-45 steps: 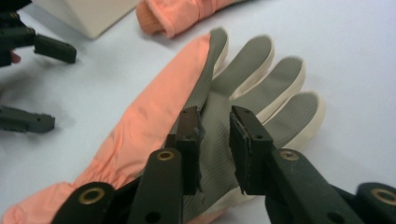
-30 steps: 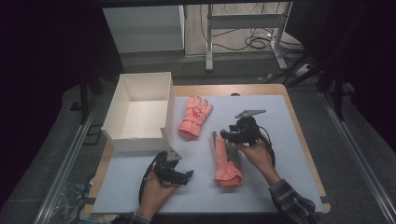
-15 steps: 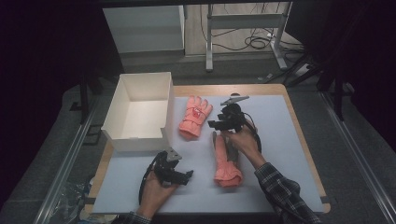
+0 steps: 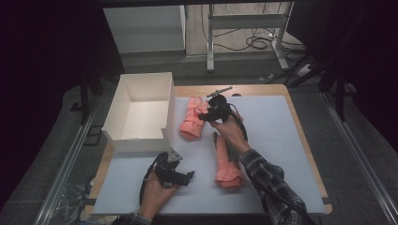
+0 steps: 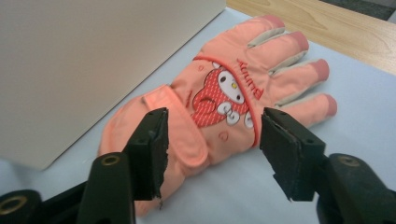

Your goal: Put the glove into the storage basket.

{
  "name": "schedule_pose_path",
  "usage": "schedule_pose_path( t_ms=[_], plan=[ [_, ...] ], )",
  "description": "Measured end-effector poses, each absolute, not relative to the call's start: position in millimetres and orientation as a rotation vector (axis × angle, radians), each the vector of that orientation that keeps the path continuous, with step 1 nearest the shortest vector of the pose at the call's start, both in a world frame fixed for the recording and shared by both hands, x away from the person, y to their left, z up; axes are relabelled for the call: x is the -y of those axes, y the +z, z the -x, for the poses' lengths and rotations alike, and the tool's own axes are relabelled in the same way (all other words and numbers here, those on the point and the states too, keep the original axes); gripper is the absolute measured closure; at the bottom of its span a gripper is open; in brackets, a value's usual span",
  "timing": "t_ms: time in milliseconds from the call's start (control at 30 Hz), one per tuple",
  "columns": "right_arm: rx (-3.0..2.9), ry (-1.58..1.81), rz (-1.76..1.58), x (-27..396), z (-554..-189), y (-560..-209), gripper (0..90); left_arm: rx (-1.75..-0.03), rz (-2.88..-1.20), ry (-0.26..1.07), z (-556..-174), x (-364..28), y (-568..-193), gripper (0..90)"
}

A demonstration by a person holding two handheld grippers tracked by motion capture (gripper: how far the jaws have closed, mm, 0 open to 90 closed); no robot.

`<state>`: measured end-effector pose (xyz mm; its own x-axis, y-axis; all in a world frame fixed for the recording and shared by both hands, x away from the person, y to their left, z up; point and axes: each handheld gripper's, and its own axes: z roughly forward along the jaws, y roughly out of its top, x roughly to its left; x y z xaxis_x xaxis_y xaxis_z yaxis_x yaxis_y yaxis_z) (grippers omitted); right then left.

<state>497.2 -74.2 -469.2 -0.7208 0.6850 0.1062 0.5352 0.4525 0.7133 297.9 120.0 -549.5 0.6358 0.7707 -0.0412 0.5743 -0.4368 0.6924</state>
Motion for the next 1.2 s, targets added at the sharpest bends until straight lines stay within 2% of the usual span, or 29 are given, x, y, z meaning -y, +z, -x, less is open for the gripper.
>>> schedule_pose_path(
  t_ms=[633,800,833,900,967,1200],
  plan=[
    [-2.569,0.94,-1.086,37.7,-537.9,-498.2,45.5,-1.045,-2.165,0.367,-298.0,-120.0,-549.6,3.1],
    [-2.606,0.931,-1.113,37.9,-542.7,-504.7,57.3,-1.045,-2.165,0.367,-298.0,-120.0,-549.6,3.1],
    [-2.609,0.937,-1.125,38.0,-542.8,-505.0,60.8,-1.045,-2.165,0.367,-298.0,-120.0,-549.6,3.1],
    [-2.615,0.936,-1.129,38.6,-541.9,-503.3,73.4,-1.044,-2.166,0.367,-298.1,-120.0,-549.6,3.1],
    [-2.611,0.929,-1.134,38.9,-540.5,-501.4,80.6,-1.045,-2.165,0.366,-298.0,-120.0,-549.6,3.1],
    [-2.593,0.936,-1.106,40.4,-535.6,-496.1,86.0,-1.045,-2.165,0.365,-298.1,-120.1,-549.6,3.1]
  ],
)
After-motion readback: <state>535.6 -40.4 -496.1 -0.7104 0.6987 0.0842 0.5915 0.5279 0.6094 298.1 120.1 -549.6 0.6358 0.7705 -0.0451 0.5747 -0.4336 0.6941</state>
